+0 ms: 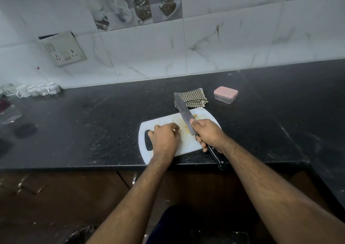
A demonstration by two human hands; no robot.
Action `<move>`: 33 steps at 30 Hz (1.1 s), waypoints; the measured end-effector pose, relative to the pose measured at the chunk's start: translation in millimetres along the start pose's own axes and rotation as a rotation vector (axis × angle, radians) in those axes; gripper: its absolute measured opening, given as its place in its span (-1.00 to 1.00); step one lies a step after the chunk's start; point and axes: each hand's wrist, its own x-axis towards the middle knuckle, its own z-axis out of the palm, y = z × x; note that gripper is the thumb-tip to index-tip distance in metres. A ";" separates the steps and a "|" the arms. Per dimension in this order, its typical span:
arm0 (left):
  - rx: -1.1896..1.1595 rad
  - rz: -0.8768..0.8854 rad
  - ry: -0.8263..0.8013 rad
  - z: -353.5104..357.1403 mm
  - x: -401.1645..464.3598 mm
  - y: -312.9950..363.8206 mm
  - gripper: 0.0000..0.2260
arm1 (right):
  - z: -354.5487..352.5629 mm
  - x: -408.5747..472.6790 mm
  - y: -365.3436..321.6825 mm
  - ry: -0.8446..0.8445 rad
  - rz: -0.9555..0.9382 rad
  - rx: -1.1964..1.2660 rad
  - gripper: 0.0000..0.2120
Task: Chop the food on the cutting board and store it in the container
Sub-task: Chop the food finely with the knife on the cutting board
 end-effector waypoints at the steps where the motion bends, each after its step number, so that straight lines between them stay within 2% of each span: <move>1: 0.016 0.006 -0.014 -0.7 -0.1 -0.3 -0.81 | 0.3 -0.1 -0.4 -0.002 -0.001 -0.001 -0.61; 11: 0.097 0.103 -0.042 -5.5 -12.5 -17.0 -0.76 | 5.1 0.2 -2.1 0.012 -0.003 -0.056 -0.61; 15: 0.052 0.099 -0.046 -7.4 -5.8 -13.2 -0.78 | 9.9 1.7 -2.2 0.041 -0.024 -0.118 -0.60; 21: -0.341 -0.037 0.050 2.2 -3.4 -25.7 -0.74 | 16.3 0.2 -6.5 0.059 -0.012 -0.312 -0.58; 26: -0.364 -0.072 0.009 2.6 0.1 -29.5 -0.77 | 19.2 -4.5 -12.4 0.092 0.029 -0.343 -0.63; 28: -0.395 -0.094 -0.001 2.1 2.2 -32.4 -0.79 | 20.0 -9.4 -15.8 0.161 0.037 -0.376 -0.47; 29: -0.395 -0.101 -0.002 2.6 3.2 -33.7 -0.80 | 20.1 -12.9 -18.6 0.173 0.039 -0.432 -0.46; 33: -0.341 -0.097 0.004 4.0 2.9 -32.2 -0.90 | 21.7 -27.3 -30.8 0.113 0.024 -0.834 -0.70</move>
